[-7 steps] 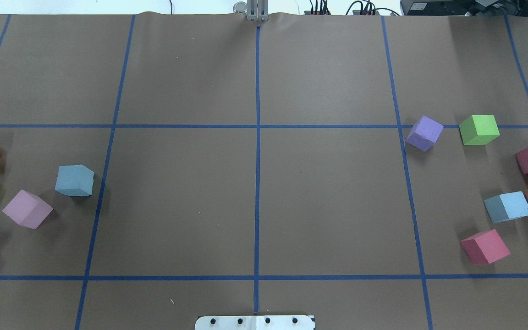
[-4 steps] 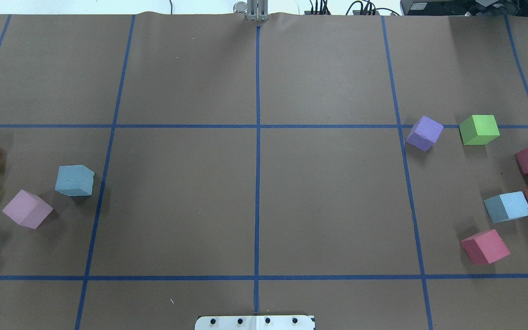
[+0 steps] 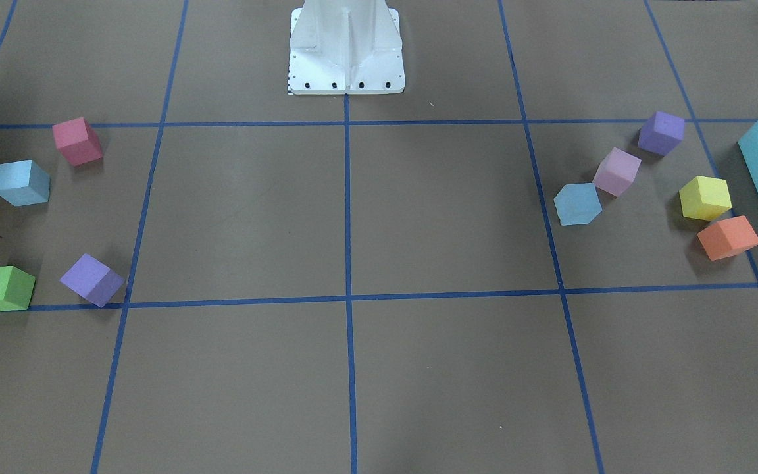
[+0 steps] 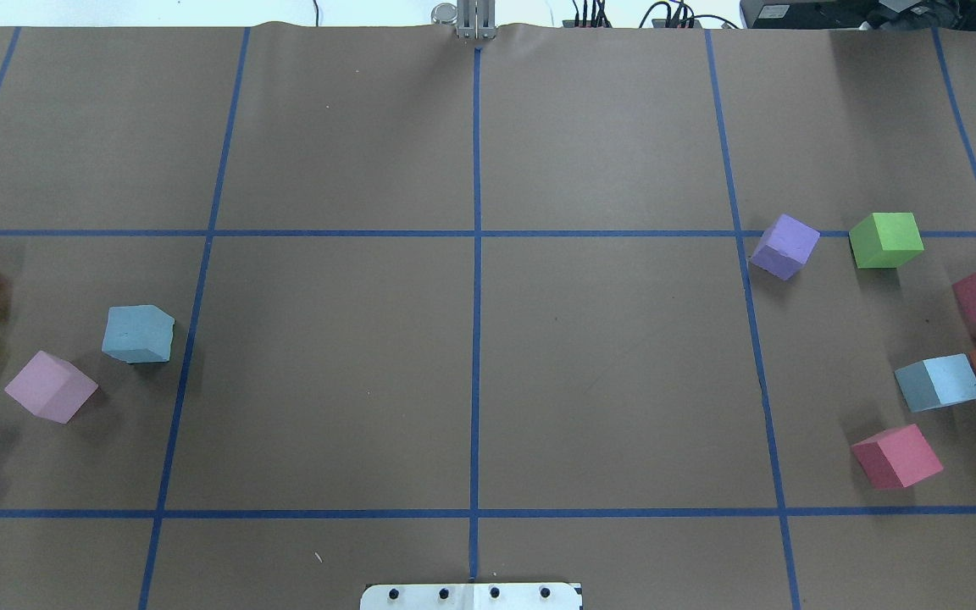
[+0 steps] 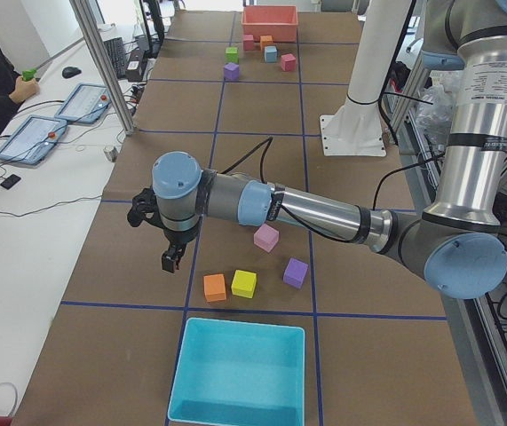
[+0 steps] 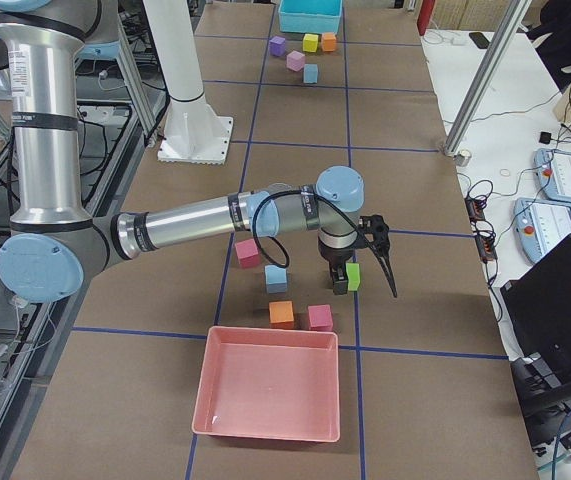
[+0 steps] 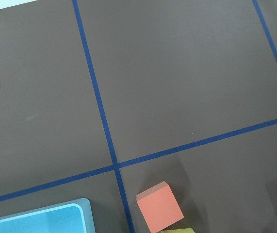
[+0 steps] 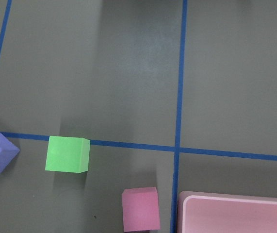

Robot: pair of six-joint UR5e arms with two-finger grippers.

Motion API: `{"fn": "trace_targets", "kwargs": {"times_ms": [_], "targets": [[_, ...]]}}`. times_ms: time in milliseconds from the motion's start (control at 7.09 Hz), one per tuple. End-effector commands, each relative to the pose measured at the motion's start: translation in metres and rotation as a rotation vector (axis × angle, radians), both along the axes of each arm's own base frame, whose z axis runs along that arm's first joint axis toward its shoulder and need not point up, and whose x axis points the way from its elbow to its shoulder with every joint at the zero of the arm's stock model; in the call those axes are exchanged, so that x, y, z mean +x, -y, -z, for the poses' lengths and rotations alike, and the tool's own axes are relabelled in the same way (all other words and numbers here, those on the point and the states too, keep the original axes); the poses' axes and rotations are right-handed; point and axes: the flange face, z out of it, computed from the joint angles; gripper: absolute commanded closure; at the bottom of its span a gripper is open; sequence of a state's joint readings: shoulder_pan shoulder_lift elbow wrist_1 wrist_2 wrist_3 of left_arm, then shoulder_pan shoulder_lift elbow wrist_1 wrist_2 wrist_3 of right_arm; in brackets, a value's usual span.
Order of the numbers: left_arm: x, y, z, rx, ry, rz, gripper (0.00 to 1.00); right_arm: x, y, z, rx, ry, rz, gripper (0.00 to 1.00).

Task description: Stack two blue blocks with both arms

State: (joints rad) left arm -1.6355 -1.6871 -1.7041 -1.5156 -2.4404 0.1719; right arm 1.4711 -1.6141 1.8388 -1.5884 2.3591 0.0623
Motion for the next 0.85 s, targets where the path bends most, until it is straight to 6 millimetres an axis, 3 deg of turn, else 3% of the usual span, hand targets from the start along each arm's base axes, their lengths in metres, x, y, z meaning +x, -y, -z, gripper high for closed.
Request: {"fn": "trace_targets", "kwargs": {"times_ms": [0, 141, 282, 423, 706], "targets": [[0.0, -0.003, 0.002, 0.005, 0.0, 0.0, 0.02, -0.032, -0.046, -0.029, 0.021, 0.017, -0.006, 0.0], [0.0, -0.003, 0.002, 0.005, 0.0, 0.0, 0.02, -0.061, -0.061, -0.036, 0.011, 0.003, -0.027, 0.0], [0.0, -0.003, 0.002, 0.005, 0.0, 0.0, 0.02, -0.075, -0.072, -0.045, 0.03, -0.022, -0.02, 0.0], [0.0, -0.003, 0.002, 0.005, 0.0, 0.0, 0.02, -0.085, -0.074, -0.043, 0.016, -0.016, -0.031, 0.0], [0.0, -0.003, 0.001, 0.002, 0.0, 0.0, 0.02, -0.124, -0.073, -0.033, -0.017, -0.032, -0.068, 0.0]]}}
